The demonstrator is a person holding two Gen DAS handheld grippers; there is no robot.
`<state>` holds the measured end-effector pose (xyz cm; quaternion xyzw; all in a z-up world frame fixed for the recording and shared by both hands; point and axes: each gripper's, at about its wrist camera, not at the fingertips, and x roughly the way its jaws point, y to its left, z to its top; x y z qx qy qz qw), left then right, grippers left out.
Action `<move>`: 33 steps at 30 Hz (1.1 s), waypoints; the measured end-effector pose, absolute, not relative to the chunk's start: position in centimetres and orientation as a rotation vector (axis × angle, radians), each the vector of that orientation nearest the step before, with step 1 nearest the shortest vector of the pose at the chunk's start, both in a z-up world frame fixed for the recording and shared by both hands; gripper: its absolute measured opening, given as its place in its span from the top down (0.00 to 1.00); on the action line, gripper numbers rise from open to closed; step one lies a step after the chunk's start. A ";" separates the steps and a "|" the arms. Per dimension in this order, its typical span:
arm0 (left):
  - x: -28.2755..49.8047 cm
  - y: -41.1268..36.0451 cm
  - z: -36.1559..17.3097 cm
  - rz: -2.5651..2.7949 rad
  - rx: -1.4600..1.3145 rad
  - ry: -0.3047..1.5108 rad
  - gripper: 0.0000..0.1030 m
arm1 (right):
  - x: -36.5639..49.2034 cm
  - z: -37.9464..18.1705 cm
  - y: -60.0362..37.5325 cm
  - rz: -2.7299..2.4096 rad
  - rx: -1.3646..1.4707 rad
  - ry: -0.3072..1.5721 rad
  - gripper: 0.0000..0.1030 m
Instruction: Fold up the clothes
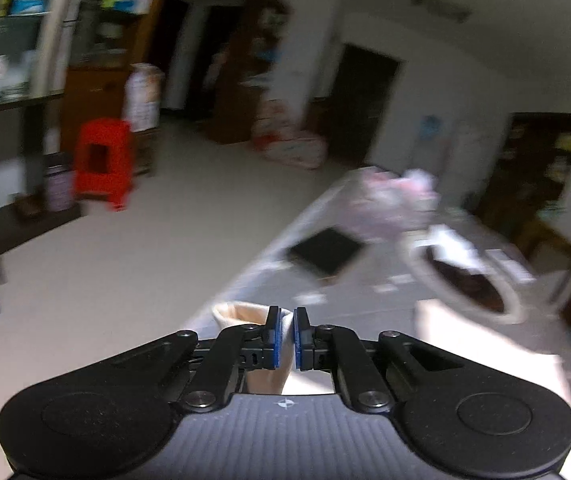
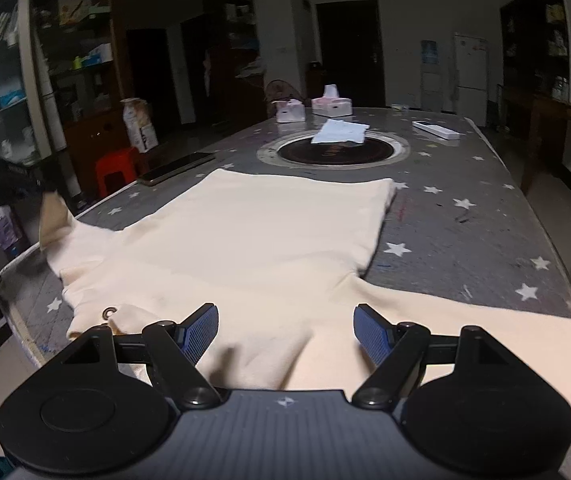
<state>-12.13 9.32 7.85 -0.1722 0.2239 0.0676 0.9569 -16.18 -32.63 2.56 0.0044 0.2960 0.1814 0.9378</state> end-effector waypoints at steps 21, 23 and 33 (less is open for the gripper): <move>-12.1 -9.4 6.9 -0.692 -0.252 0.618 0.55 | -16.7 2.2 -34.6 0.318 0.061 0.598 0.26; -12.3 -9.3 6.2 -0.688 -0.217 0.640 0.53 | -16.7 2.3 -34.6 0.317 0.067 0.596 0.27; -12.8 -2.1 3.6 -0.481 -0.244 0.676 0.56 | -14.6 2.6 -32.7 0.420 0.054 0.618 0.48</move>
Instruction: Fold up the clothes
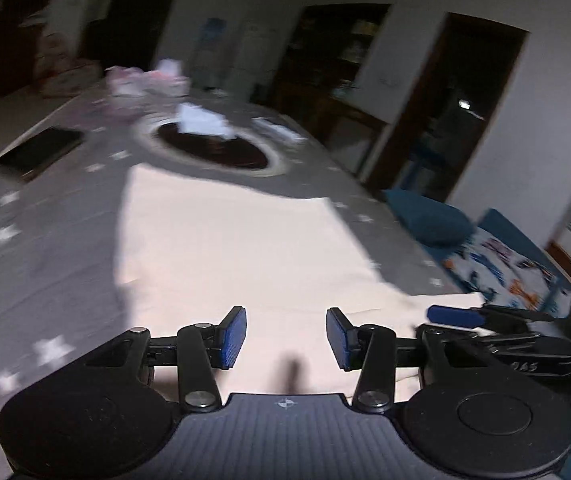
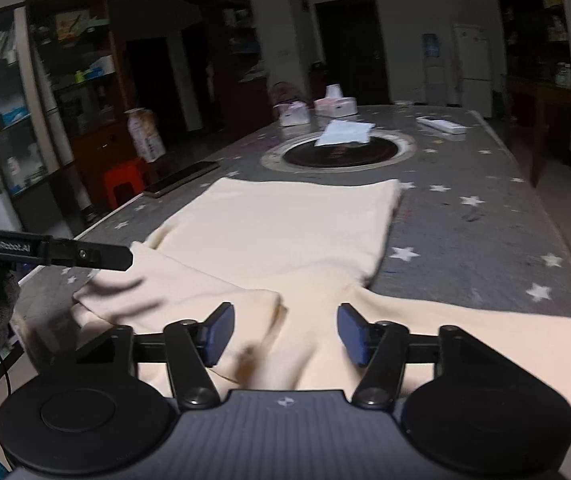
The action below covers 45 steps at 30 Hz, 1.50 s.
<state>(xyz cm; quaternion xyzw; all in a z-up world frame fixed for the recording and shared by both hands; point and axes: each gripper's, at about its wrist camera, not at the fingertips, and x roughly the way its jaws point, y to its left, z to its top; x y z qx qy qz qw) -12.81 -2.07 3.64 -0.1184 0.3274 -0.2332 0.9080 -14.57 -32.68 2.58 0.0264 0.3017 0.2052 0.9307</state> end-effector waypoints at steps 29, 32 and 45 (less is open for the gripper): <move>-9.5 0.9 1.7 -0.232 -0.183 0.646 0.90 | -11.3 2.0 -28.8 0.417 -0.083 0.617 0.90; -9.4 1.0 1.6 -0.224 -0.191 0.651 0.88 | -11.1 1.5 -28.7 0.395 -0.098 0.632 0.88; -12.0 -1.8 2.9 -0.362 -0.122 0.620 0.86 | -14.5 1.3 -27.2 0.546 -0.124 0.643 0.84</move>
